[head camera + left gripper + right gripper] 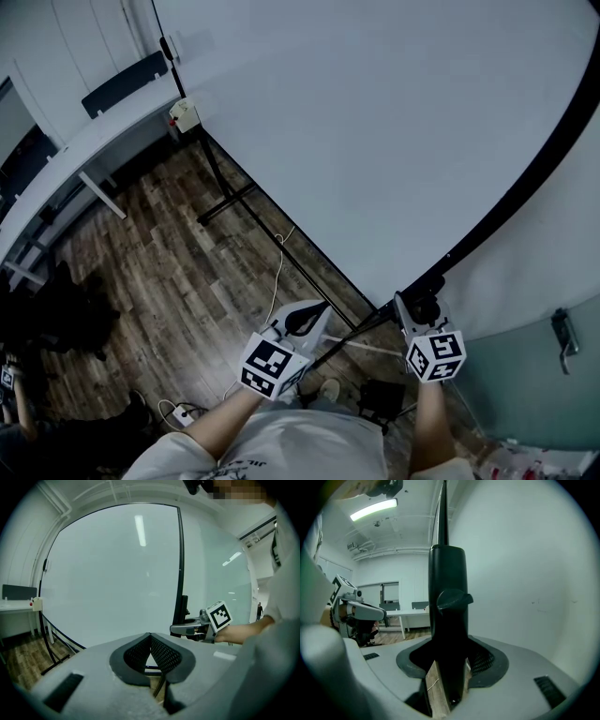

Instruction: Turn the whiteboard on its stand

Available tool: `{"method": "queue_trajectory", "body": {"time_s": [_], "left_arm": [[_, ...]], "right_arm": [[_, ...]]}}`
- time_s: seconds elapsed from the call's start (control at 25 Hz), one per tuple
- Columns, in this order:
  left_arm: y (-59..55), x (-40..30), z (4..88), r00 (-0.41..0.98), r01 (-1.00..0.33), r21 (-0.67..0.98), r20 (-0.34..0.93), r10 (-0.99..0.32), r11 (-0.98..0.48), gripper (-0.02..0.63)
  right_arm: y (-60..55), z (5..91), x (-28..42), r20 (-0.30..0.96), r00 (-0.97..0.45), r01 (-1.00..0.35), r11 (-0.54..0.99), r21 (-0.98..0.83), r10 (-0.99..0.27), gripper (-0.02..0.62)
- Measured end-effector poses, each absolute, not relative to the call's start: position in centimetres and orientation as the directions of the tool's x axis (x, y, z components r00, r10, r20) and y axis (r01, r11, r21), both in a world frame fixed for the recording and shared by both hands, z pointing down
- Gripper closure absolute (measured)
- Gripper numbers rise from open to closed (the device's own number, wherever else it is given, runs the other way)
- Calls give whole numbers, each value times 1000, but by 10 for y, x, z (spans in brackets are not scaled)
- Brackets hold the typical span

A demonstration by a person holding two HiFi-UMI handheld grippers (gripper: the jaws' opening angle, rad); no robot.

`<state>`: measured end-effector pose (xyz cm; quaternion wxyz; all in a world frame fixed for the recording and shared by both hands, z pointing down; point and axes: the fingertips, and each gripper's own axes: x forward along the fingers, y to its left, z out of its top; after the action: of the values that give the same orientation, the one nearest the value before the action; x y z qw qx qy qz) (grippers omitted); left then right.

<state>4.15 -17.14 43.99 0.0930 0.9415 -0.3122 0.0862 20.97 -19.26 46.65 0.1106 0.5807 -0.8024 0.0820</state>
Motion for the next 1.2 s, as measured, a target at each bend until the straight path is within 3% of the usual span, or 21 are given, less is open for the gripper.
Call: {"method": "queue_trajectory", "body": {"time_s": [0.56, 0.92, 1.2], "left_arm": [[-156, 42, 438, 800, -592, 127, 216, -560, -796, 595], [-140, 35, 439, 792, -603, 131, 216, -571, -787, 595], [-132, 26, 446, 778, -622, 138, 221, -588, -771, 595]], "right_arm": [[-157, 466, 218, 285, -247, -968, 246, -38, -926, 410], [-123, 456, 180, 285, -291, -956, 284, -68, -913, 411], [-118, 457, 133, 312, -368, -929, 363, -75, -876, 475]]}}
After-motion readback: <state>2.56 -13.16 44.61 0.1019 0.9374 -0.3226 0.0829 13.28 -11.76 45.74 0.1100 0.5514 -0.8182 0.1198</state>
